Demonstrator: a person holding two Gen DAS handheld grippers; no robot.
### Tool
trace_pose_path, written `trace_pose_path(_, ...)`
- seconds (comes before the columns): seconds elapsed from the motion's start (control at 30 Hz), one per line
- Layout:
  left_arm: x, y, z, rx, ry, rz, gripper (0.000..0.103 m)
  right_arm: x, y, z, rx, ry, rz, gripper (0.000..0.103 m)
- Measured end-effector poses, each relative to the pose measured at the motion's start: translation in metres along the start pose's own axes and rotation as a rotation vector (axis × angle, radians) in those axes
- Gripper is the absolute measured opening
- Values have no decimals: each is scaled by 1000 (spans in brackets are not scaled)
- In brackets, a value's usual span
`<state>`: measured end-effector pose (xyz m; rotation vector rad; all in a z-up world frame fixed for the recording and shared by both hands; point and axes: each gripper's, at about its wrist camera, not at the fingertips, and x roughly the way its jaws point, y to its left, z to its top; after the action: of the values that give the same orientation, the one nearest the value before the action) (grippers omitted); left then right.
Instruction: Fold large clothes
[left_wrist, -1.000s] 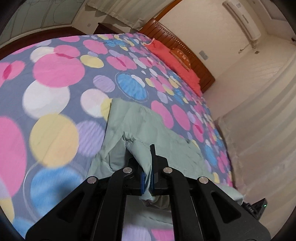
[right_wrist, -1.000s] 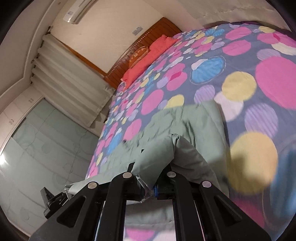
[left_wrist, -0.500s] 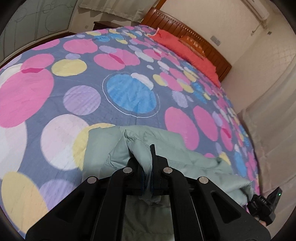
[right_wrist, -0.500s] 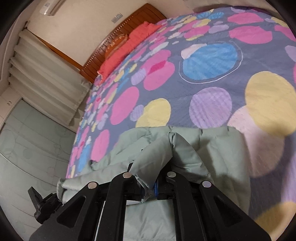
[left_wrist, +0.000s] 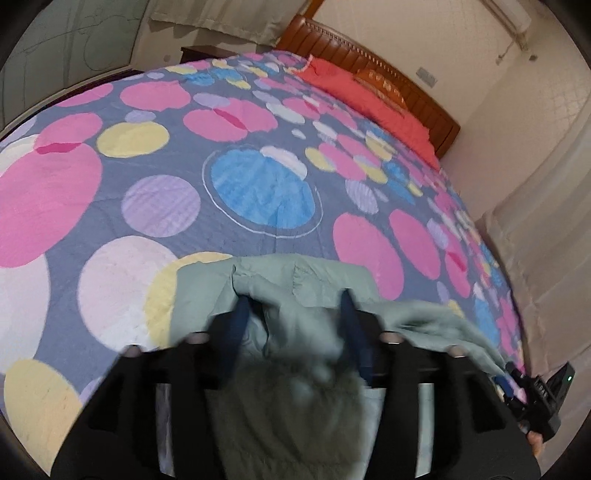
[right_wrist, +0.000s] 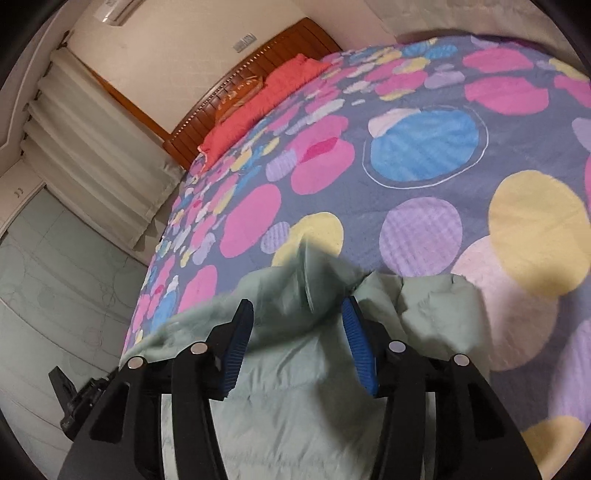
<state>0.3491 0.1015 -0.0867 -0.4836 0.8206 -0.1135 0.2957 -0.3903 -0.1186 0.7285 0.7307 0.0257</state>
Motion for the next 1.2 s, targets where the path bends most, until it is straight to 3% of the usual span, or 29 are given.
trace_pose_path(0.17, -20, -4, -5, 17, -43, 8, 55, 1, 18, -12, -94, 28, -49, 50)
trace_pose_path(0.33, -5, -14, -3, 85, -24, 59, 55, 21, 41, -12, -184, 37, -96, 50)
trace_pose_path(0.67, 49, -9, 3, 176, 23, 261, 55, 78, 54, -10, -371, 82, -348, 50)
trace_pose_path(0.97, 65, -11, -5, 225, 55, 336, 60, 84, 48, -19, -390, 92, -395, 50)
trace_pose_path(1.1, 28, -18, -10, 207, 14, 252, 64, 48, 54, -24, -407, 36, -412, 50)
trace_pose_path(1.2, 12, -18, -29, 219, -4, 231, 66, 37, 50, -32, -435, 13, -456, 50)
